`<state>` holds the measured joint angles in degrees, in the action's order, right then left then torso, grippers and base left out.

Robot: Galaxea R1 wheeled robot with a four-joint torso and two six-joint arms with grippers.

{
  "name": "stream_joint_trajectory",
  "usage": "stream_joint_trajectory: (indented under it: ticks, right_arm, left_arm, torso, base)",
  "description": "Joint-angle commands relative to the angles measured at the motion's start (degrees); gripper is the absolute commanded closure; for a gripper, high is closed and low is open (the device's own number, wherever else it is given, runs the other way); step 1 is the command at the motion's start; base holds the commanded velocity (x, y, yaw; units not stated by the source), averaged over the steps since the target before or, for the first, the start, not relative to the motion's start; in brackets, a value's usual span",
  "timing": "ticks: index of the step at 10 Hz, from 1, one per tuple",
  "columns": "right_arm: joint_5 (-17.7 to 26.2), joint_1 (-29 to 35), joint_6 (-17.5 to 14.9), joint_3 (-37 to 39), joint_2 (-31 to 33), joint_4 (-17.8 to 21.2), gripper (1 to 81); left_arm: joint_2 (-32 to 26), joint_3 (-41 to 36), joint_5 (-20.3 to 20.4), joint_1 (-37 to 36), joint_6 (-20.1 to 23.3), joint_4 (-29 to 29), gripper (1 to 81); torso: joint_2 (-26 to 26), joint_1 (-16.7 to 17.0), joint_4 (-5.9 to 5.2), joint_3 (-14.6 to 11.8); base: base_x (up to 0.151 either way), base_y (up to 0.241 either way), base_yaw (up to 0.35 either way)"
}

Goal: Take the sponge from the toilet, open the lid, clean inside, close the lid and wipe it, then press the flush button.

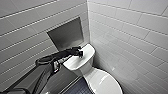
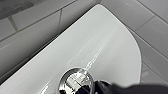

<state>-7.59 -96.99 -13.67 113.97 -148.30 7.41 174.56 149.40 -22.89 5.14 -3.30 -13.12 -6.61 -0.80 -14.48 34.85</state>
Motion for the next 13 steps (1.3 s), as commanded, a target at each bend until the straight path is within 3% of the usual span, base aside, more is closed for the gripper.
stream_joint_trajectory:
  ticks: [1, 2, 3, 6, 13]
  right_arm:
    - [5.57, -2.21, -0.13, -2.1, 0.43, -1.17, 81.1]
    - [5.57, -2.21, -0.13, -2.18, 0.35, -1.17, 81.1]
    - [5.57, -2.21, -0.22, -2.45, 0.35, -1.17, 81.1]
    - [5.57, -2.12, -0.14, -3.33, 0.43, -1.61, 81.1]
    - [5.57, -1.94, -0.22, -3.59, -0.62, -2.49, 81.1]
  left_arm:
    - [-0.52, 3.27, -0.48, -10.28, -0.04, 3.1, 81.1]
    - [-0.43, 4.24, -0.57, -10.28, -0.04, 3.45, 81.1]
    - [-0.53, 4.5, -0.48, -10.28, -0.04, 4.32, 81.1]
    - [0.44, 4.76, -0.4, -9.06, -0.04, 5.81, 81.1]
    - [6.6, 5.56, -0.22, -2.46, -0.12, 8.99, 81.1]
  torso:
    - [0.0, 0.0, 0.0, 0.0]
    - [0.02, 0.0, 0.0, 2.85]
    - [0.0, 0.0, 0.0, 0.26]
    - [0.04, -0.02, 0.0, 1.75]
    - [0.04, -0.02, 0.0, 1.72]
  base:
    - [0.0, 0.0, 0.0]
    - [0.0, 0.0, 0.0]
    - [0.0, 0.0, 0.0]
    - [0.0, 0.0, 0.0]
    - [0.0, 0.0, 0.0]
